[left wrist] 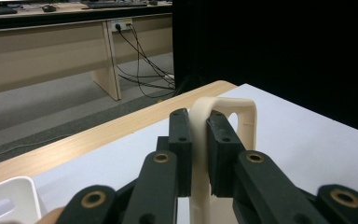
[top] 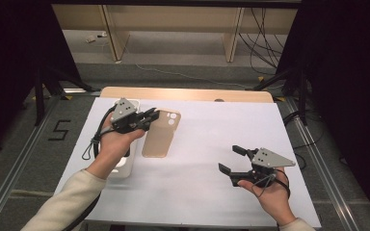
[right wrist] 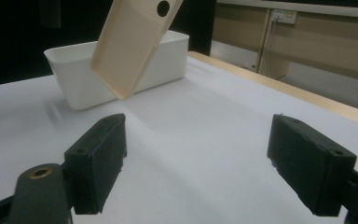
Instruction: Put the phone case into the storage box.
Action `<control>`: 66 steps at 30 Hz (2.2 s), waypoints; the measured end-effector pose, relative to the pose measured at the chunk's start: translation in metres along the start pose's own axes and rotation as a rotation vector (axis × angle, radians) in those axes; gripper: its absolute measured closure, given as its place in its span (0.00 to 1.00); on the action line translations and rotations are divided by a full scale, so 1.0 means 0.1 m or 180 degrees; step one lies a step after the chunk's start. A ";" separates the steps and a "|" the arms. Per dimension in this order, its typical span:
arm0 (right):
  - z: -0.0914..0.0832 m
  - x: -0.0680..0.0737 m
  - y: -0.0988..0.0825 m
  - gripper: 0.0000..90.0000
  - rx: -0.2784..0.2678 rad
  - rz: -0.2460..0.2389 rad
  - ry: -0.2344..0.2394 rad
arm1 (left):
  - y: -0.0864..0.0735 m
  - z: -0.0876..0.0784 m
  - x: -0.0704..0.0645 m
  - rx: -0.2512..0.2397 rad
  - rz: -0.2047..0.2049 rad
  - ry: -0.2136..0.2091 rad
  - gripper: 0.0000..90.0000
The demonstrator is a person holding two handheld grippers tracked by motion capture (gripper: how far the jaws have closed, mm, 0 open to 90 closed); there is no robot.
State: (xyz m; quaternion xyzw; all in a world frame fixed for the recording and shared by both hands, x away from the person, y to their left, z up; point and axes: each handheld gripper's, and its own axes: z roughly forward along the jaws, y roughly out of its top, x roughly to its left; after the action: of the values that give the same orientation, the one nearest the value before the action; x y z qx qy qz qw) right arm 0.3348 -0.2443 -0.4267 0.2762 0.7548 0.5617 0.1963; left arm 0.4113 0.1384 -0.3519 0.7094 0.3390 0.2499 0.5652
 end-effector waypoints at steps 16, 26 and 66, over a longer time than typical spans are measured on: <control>-0.01 -0.02 -0.02 0.23 -0.0076 -0.0052 -0.0048 | 0.05 -0.05 0.06 -0.0027 -0.0025 0.0042 0.91; -0.03 -0.04 -0.04 0.23 -0.0040 -0.0067 -0.0066 | 0.04 -0.06 0.09 -0.0044 -0.0015 0.0076 0.91; -0.03 -0.02 -0.05 0.19 0.0020 -0.0024 -0.0077 | 0.16 -0.19 0.29 -0.0152 -0.0003 0.0207 0.91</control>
State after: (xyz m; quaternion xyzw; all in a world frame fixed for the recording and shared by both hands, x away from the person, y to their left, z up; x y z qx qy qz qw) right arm 0.3337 -0.2491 -0.4307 0.2807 0.7552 0.5551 0.2067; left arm 0.4187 0.1704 -0.3323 0.6870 0.3515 0.2806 0.5708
